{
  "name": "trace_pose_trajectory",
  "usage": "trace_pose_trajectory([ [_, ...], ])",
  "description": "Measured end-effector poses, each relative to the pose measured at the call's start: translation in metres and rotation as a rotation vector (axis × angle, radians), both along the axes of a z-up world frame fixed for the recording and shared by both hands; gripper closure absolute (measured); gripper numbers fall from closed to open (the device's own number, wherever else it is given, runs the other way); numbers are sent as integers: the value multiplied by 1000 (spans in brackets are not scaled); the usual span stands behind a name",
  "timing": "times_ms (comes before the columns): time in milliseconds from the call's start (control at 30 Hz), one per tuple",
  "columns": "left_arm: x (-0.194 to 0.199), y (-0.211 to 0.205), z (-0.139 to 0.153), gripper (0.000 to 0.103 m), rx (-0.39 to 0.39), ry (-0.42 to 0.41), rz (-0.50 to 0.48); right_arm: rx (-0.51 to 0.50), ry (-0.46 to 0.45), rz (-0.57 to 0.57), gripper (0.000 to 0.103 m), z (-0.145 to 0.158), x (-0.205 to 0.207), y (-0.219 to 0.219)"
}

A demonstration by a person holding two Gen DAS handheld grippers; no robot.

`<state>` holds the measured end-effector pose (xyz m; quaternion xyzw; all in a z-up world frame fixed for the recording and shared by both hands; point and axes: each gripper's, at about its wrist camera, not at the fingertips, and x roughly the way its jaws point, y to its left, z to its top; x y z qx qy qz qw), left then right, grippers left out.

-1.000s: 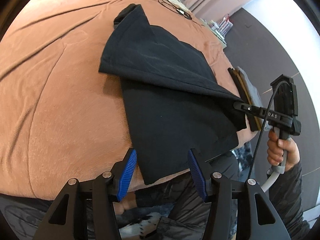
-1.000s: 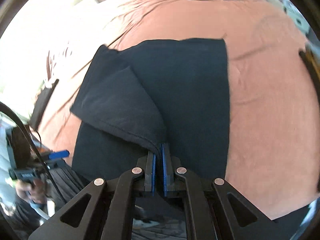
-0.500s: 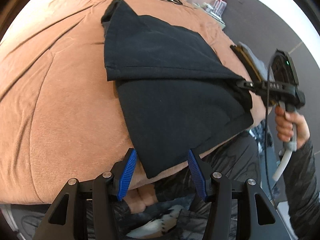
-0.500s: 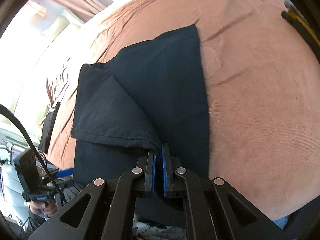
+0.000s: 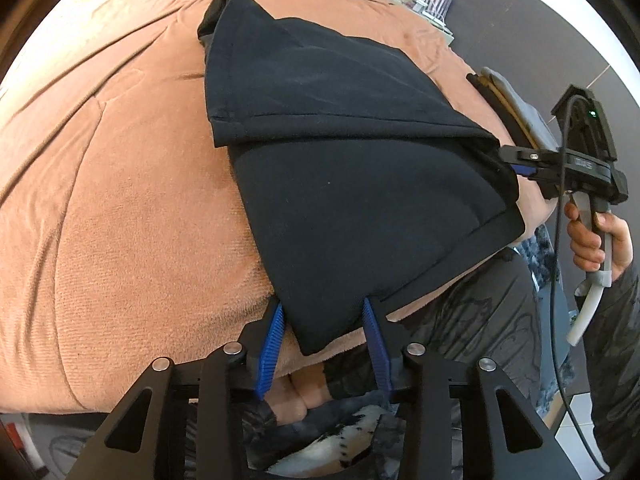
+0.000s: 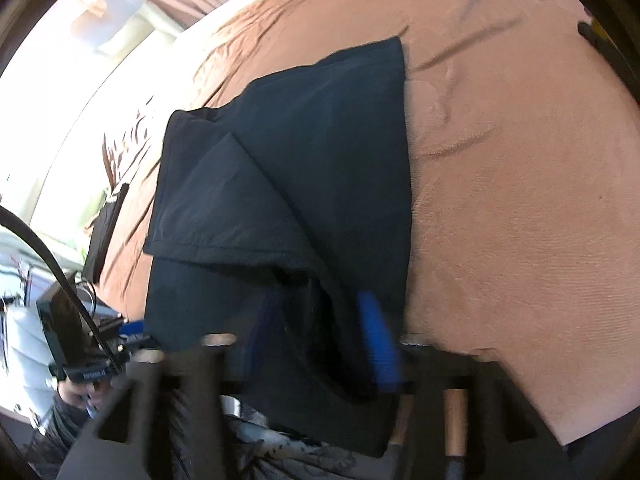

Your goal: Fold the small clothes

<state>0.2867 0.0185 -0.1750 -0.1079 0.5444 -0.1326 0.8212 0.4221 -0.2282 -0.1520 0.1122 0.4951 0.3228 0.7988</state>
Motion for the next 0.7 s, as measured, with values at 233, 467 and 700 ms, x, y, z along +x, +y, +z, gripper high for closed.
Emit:
trace_pose_trajectory([
  [233,-1,0,2,79,-10,-20,14,-42,-53,43,41,-1,-10,6],
  [467,-5,7,11,87,-45,-59,30,-103,4,6,98,-16,-1,9],
  [700,-8,13,19,90,-81,-73,29,-50,-3,-17,100,1,-20,0],
])
